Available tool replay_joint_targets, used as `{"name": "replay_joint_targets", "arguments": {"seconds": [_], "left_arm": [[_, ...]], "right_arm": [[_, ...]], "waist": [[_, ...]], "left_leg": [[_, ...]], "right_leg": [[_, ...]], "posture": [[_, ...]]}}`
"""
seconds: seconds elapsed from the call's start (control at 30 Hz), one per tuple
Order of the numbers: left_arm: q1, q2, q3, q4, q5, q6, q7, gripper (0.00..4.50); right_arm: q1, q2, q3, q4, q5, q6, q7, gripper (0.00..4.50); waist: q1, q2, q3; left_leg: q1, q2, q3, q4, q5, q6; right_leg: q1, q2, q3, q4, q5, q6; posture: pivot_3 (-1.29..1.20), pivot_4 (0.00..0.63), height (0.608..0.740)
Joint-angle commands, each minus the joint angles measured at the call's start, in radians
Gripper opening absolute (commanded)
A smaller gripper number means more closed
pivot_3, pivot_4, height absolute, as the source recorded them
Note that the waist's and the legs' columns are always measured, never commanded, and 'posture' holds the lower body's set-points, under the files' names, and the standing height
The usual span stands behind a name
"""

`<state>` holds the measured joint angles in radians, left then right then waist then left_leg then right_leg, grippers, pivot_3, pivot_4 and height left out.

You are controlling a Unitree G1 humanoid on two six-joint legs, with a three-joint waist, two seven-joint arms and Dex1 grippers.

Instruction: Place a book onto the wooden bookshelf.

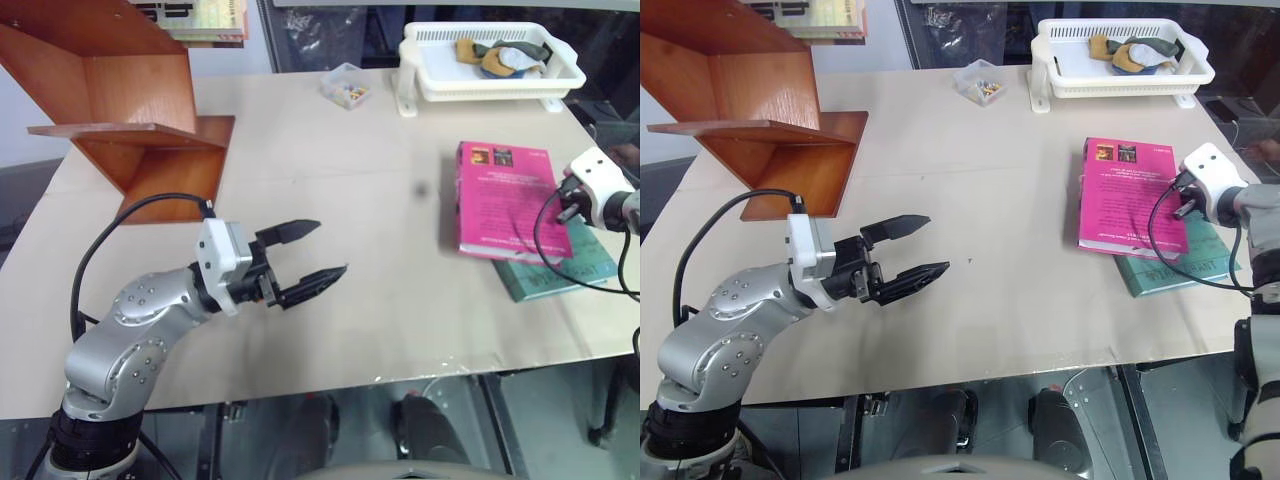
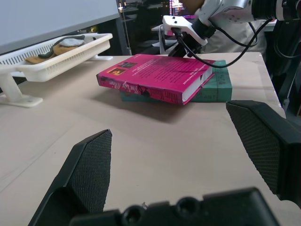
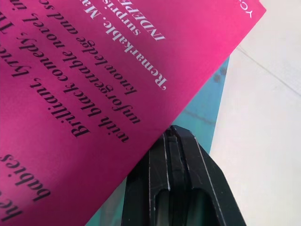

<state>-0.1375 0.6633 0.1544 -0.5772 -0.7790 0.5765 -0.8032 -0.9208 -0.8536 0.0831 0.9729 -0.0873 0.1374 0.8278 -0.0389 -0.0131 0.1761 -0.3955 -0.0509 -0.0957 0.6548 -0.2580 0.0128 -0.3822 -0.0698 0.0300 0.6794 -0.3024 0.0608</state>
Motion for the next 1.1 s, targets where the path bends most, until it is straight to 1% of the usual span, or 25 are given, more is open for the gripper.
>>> {"name": "replay_joint_targets", "arguments": {"seconds": [0.03,0.23,0.43,0.6,1.1], "left_arm": [[0.0,0.011,0.018,-0.027,-0.01,-0.014,-0.003,4.5],[-0.002,0.01,0.016,-0.023,-0.006,-0.018,-0.004,4.5],[-0.001,0.008,0.017,-0.025,-0.004,-0.02,0.001,4.5],[0.011,0.008,0.024,-0.03,-0.004,-0.02,0.008,4.5],[-0.005,0.009,0.011,-0.017,-0.007,-0.017,0.006,4.5]], "right_arm": [[-0.056,-0.001,-0.012,0.045,-0.026,-0.051,-0.058,0.01],[-0.115,0.033,0.001,0.134,-0.063,-0.111,-0.11,0.01],[-0.143,0.054,-0.001,0.191,-0.073,-0.156,-0.09,0.01],[-0.129,0.053,-0.008,0.198,-0.062,-0.204,-0.03,0.01],[-0.072,0.033,-0.036,0.177,-0.041,-0.236,0.01,0.01]], "waist": [[0.0,0.0,0.0],[-0.002,0.0,0.0],[-0.002,0.0,0.0],[-0.002,0.0,0.0],[-0.002,0.0,0.0]], "left_leg": [[0.0,0.0,0.0,0.0,0.0,0.0],[0.0,0.0,0.001,0.0,0.0,0.0],[0.0,0.0,0.001,0.0,0.0,0.0],[0.0,0.0,0.001,0.0,0.0,0.0],[0.0,0.0,0.001,0.0,0.0,0.0]], "right_leg": [[0.0,0.0,0.0,0.0,0.0,0.0],[-0.001,0.0,0.001,0.0,0.0,0.0],[-0.001,0.0,0.001,0.0,0.0,0.0],[-0.001,0.0,0.001,0.0,0.0,0.0],[-0.001,0.0,0.001,0.0,0.0,0.0]], "posture": [[0.0,0.15,0.74],[0.0,0.15,0.74],[0.0,0.15,0.74],[0.0,0.15,0.74],[0.0,0.15,0.74]]}}
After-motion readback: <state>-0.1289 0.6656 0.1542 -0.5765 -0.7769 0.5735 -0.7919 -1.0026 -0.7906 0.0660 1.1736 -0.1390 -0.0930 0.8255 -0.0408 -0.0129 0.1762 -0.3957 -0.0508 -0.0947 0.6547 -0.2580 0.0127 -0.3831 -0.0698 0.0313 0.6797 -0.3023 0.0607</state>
